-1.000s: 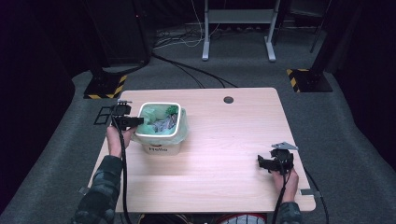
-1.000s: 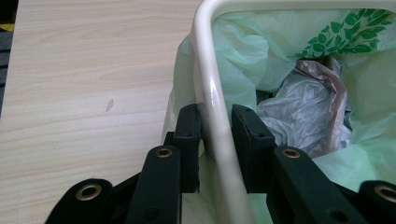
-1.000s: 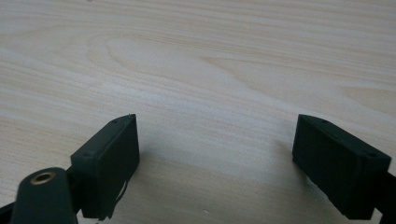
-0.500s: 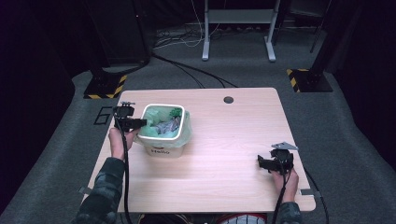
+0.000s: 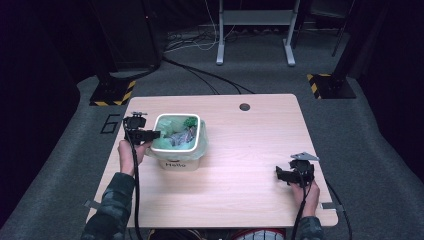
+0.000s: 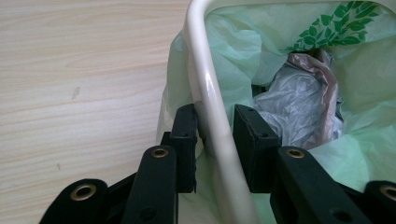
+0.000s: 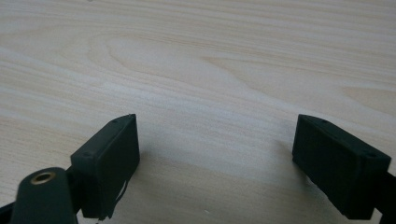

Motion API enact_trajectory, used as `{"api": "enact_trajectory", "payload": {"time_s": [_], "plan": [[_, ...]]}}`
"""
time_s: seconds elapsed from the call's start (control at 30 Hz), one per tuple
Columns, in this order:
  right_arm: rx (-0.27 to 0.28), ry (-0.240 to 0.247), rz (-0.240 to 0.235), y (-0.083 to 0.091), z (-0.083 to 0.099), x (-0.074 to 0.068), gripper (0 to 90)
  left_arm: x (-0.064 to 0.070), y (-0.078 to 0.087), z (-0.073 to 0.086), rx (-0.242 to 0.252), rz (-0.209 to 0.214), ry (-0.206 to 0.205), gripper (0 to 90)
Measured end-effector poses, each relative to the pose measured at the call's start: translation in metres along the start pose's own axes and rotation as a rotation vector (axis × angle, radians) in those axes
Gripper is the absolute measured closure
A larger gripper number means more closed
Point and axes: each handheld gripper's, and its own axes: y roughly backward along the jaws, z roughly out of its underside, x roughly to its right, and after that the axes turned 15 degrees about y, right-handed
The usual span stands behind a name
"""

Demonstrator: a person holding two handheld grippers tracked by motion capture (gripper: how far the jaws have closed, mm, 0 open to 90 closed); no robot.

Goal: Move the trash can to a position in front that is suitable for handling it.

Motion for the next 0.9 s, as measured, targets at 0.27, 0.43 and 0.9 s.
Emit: {"api": "enact_trajectory", "payload": {"time_s": [0.27,0.43,0.9], "plan": [[0.0,0.0,0.0,0.0,0.0,0.0,14.0,0.009,-0.001,0.006,-0.012,0.023,0.001,68.4],[-0.001,-0.001,0.0,0.0,0.0,0.0,14.0,0.016,-0.004,0.009,-0.017,0.029,0.002,68.2],[-0.001,-0.001,0.0,0.0,0.0,0.0,13.9,0.026,-0.01,0.014,-0.029,0.058,0.018,67.9]]}}
